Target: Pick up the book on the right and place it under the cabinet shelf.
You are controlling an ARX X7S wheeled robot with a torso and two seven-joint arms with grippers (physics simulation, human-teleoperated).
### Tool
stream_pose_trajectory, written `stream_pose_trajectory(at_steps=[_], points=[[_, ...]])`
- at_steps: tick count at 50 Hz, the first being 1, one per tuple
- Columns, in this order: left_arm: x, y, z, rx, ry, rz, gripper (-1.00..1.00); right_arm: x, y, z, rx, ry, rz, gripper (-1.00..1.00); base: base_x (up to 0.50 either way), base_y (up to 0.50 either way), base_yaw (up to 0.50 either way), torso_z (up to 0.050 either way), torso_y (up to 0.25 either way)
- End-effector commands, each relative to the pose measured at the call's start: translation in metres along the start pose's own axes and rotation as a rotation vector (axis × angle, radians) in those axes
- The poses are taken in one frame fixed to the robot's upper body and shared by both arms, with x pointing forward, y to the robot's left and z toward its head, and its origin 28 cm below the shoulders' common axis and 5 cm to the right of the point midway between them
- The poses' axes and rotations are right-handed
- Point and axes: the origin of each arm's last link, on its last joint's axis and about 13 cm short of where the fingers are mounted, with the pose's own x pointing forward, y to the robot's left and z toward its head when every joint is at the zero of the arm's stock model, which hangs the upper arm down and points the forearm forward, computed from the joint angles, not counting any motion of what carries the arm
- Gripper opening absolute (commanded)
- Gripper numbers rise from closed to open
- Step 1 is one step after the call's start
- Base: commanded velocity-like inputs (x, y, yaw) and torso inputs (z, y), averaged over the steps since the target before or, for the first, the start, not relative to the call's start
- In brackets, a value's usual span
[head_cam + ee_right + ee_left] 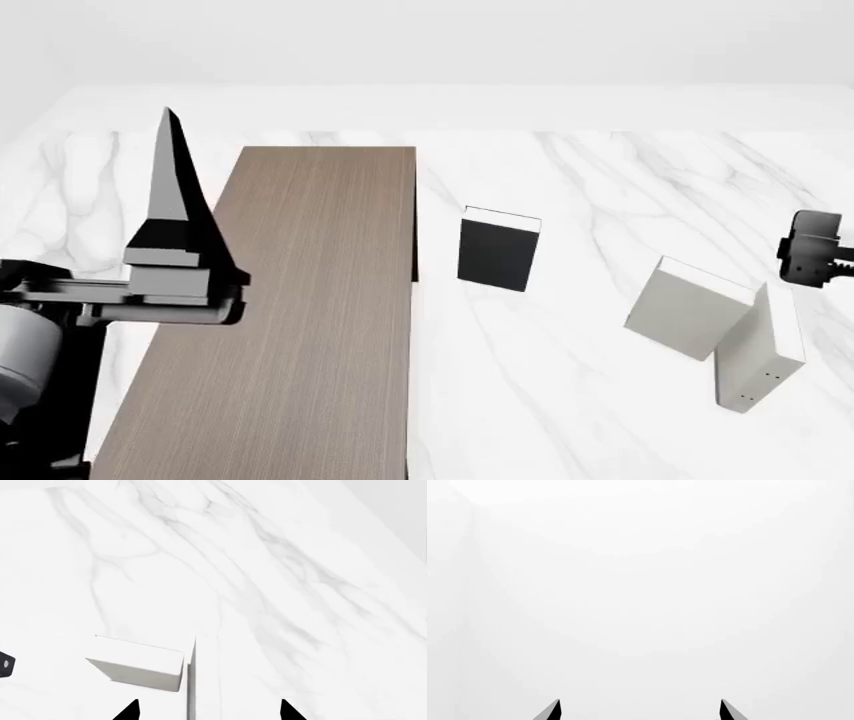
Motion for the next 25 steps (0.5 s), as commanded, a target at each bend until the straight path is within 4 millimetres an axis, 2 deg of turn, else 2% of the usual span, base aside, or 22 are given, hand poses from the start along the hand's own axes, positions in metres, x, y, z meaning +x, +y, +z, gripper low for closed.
stream_pose_trajectory(at_steps=[1,16,25], points=[[0.001,0.0,0.005,-0.02,-0.031,0.005,1.0,0.02,0.004,0.0,-0.015,0.034,-0.016,1.0,0.0,0.0,0.0,0.0,0.0],[0.0,0.0,0.007,-0.003,-0.043,-0.005,1.0,0.043,0.006,-0.004,-0.01,0.067,-0.042,1.0,0.0,0.0,0.0,0.0,0.0],[0.0,0.0,0.006,-0.004,-0.039,-0.008,1.0,0.067,0.006,-0.013,0.001,0.096,-0.035,1.0,0.0,0.0,0.0,0.0,0.0]])
